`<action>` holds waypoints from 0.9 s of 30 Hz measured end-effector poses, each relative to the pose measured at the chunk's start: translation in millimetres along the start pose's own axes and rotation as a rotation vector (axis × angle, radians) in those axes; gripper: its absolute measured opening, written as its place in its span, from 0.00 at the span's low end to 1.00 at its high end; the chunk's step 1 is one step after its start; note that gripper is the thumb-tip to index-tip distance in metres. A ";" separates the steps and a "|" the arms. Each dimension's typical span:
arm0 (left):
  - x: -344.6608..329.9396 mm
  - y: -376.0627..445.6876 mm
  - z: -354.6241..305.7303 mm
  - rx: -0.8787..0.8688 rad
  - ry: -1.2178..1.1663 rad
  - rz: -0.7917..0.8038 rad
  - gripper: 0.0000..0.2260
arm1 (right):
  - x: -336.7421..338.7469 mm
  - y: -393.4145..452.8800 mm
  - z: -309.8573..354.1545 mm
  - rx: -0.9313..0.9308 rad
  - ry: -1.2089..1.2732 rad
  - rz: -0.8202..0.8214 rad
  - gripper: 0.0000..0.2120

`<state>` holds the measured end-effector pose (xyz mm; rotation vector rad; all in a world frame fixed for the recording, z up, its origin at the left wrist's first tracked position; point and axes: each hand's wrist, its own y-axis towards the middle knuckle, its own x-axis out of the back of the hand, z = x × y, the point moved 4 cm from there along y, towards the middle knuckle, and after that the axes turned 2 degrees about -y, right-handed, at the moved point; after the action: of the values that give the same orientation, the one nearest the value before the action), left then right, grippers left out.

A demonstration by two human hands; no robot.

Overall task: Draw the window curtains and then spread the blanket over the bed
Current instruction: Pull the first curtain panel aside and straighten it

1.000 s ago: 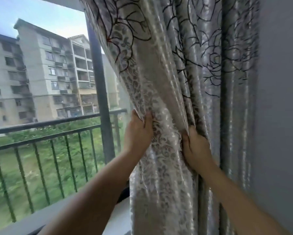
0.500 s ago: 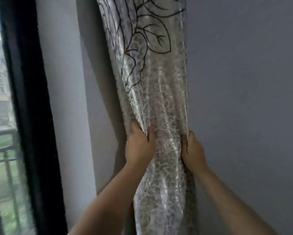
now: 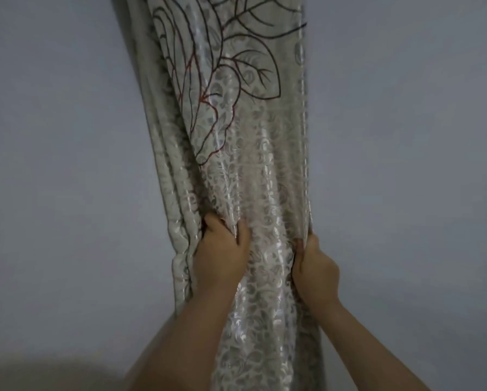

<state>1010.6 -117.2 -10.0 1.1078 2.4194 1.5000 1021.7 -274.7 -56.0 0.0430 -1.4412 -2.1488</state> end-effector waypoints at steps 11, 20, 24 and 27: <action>-99.4 60.8 27.4 0.020 0.276 0.216 0.21 | -81.0 44.0 -29.8 0.103 -0.302 0.122 0.14; -41.7 73.0 -27.8 0.050 -0.212 -0.106 0.31 | -35.1 89.3 -10.6 -0.012 0.495 0.037 0.21; 0.0 97.8 -56.7 -0.051 -0.254 -0.435 0.25 | 14.7 136.2 39.8 0.047 0.474 -0.217 0.16; 4.7 109.4 -63.2 -0.119 -0.099 -0.478 0.21 | 43.8 165.2 74.3 0.197 0.342 -0.396 0.12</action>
<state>1038.3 -133.4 112.2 0.5136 2.2726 1.3671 1030.1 -277.3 130.2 0.7892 -1.5224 -2.1472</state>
